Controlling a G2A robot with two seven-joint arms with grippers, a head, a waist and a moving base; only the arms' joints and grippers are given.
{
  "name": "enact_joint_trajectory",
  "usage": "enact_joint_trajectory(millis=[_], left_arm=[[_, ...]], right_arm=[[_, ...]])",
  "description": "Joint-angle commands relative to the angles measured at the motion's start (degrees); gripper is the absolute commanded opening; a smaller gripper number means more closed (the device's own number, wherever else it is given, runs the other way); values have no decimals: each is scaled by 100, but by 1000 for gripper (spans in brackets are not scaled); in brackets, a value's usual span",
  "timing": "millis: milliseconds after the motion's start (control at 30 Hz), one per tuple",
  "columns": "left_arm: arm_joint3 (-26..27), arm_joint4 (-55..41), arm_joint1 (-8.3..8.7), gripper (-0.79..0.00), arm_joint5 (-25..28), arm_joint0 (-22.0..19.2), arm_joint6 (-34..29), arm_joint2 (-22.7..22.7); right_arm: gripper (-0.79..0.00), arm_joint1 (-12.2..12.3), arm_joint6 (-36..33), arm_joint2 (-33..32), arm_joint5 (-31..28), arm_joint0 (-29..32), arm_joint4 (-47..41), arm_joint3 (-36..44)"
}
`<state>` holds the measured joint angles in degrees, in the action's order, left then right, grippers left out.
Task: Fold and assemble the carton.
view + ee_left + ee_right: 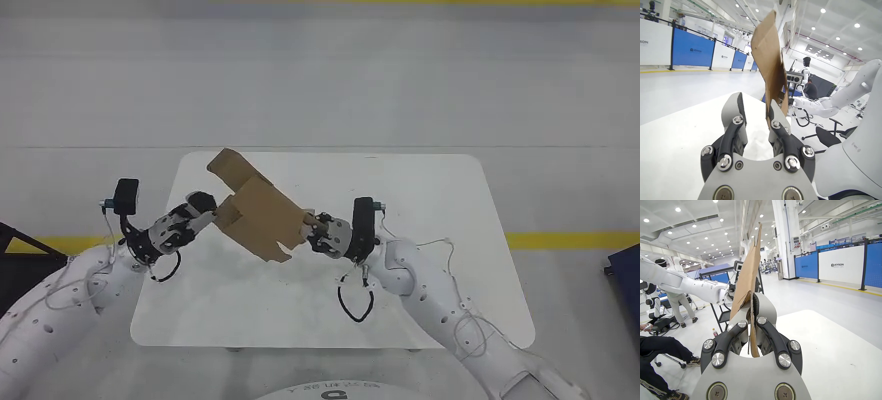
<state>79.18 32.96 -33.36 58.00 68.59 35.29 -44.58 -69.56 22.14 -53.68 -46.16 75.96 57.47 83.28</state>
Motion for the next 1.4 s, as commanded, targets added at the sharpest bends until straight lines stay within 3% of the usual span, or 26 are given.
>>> enact_joint_trajectory(millis=[0,100,233,400,500,767,1067,1200,1367], left_arm=[[-134,275,82,0,0,131,305,-254],[-117,882,218,0,-76,426,849,-746],[797,2437,403,0,-676,1034,1448,-1348],[1889,4093,586,0,-1956,1806,1504,-1866],[2265,4408,653,0,-2278,2137,1354,-2101],[2738,4125,717,-3,-1928,2438,476,-2542],[2651,3423,643,-169,-1085,2369,-133,-2546],[2519,3227,592,-197,-993,2295,-289,-2546],[2419,3003,537,-289,-854,2244,-774,-2497]], right_arm=[[-785,2,-86,-26,35,14,-54,18],[-785,3,-126,-43,41,25,-98,33],[-785,3,-126,-43,41,25,-98,33],[-785,3,-126,-43,41,25,-98,33],[-785,0,-319,-11,184,77,-38,117],[-785,13,-549,-21,218,164,92,251],[-785,31,-446,-67,131,266,280,338],[-785,36,-421,-71,97,296,370,355],[-785,36,-413,-56,56,306,432,360]])
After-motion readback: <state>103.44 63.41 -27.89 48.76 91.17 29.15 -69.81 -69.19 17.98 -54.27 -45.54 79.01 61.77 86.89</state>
